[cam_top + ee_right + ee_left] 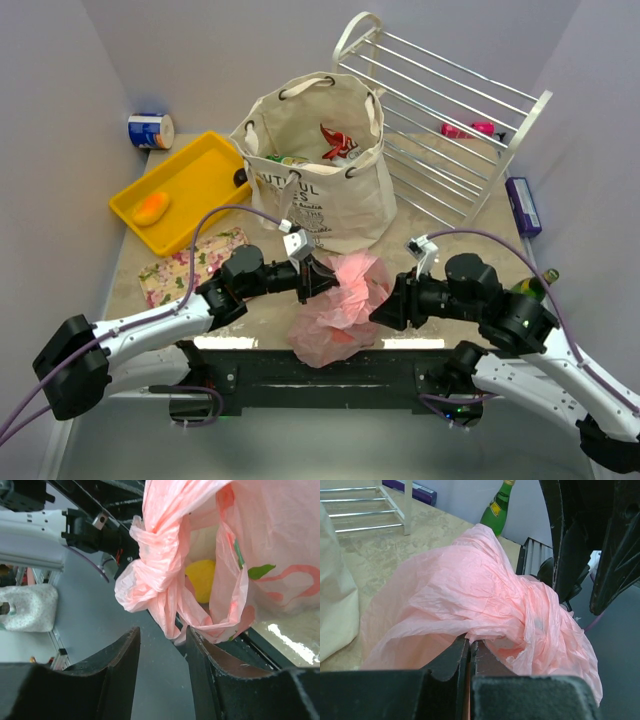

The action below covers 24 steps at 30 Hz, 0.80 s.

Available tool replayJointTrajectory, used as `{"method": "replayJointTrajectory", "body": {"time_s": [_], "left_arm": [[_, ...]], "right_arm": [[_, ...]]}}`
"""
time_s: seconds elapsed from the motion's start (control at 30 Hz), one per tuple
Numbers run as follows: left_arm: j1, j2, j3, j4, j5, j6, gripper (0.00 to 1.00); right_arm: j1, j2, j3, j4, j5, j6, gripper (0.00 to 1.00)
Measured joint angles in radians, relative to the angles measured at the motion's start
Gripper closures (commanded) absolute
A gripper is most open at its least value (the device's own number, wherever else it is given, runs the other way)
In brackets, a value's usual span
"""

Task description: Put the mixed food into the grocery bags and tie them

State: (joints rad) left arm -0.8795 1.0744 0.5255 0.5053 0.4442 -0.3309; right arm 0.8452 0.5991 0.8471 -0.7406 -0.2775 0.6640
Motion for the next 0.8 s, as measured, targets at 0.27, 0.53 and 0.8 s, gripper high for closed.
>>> {"method": "replayJointTrajectory", "body": {"time_s": [0.27, 0.53, 0.8], "left_arm": [[0.0, 0.017, 0.0, -0.01, -0.003, 0.0, 1.0], [0.0, 0.019, 0.0, -0.013, -0.003, 0.0, 1.0], [0.0, 0.019, 0.0, -0.015, -0.003, 0.0, 1.0]], "right_arm": [[0.0, -0.014, -0.053, 0.003, -0.05, -0.002, 0.51], [0.0, 0.006, -0.103, 0.114, -0.055, 0.02, 0.52], [0.0, 0.05, -0.134, 0.232, -0.055, 0.043, 0.67]]}}
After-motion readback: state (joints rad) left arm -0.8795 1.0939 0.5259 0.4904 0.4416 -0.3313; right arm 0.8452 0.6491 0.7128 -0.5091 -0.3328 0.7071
